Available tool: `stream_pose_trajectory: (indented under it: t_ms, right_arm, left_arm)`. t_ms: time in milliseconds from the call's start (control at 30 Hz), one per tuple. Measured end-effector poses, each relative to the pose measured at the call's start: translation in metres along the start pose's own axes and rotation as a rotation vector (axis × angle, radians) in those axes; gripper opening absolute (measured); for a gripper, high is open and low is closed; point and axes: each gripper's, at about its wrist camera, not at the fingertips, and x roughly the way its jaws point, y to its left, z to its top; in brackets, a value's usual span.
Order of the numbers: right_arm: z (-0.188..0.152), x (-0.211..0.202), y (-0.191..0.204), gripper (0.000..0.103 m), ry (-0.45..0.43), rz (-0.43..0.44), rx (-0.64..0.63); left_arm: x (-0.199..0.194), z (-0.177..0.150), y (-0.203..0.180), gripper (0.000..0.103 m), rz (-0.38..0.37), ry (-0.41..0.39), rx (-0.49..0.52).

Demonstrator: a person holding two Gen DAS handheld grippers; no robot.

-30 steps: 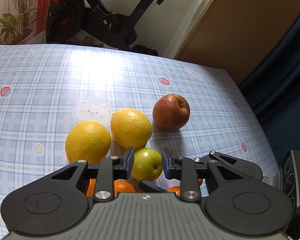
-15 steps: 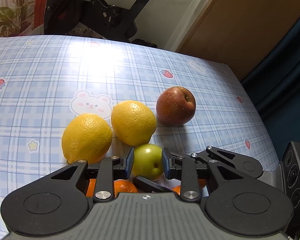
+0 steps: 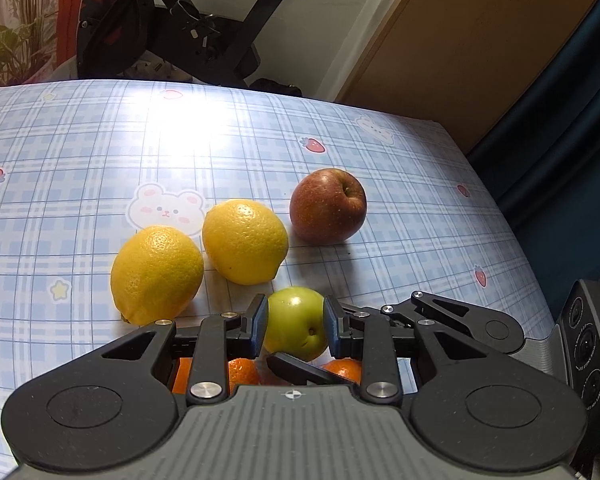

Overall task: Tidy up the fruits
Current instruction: 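Carry the second green apple onto the cream plate and open both grippers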

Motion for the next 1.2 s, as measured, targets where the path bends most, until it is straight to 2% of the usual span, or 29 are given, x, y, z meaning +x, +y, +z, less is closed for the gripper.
stream_pose_trajectory:
  t_ms: [367,600,900,1200]
  right_arm:
    - [0.003,-0.04,0.031,0.05,-0.051,0.012,-0.031]
    - [-0.004,-0.056,0.068,0.05,-0.057,0.044,-0.054]
    - [-0.012,-0.054,0.115,0.05,-0.029,0.086,-0.104]
    - [-0.019,-0.038,0.131,0.05,0.021,0.115,-0.115]
  left_arm:
    - [-0.05,-0.017,-0.018,0.031,0.004,-0.038,0.042]
    - [-0.089,-0.046,-0.012,0.031,0.014,-0.058,0.036]
    - [-0.122,-0.082,0.013,0.031,0.02,-0.087,-0.016]
    - [-0.127,-0.1,0.035,0.031,0.021,-0.08,-0.047]
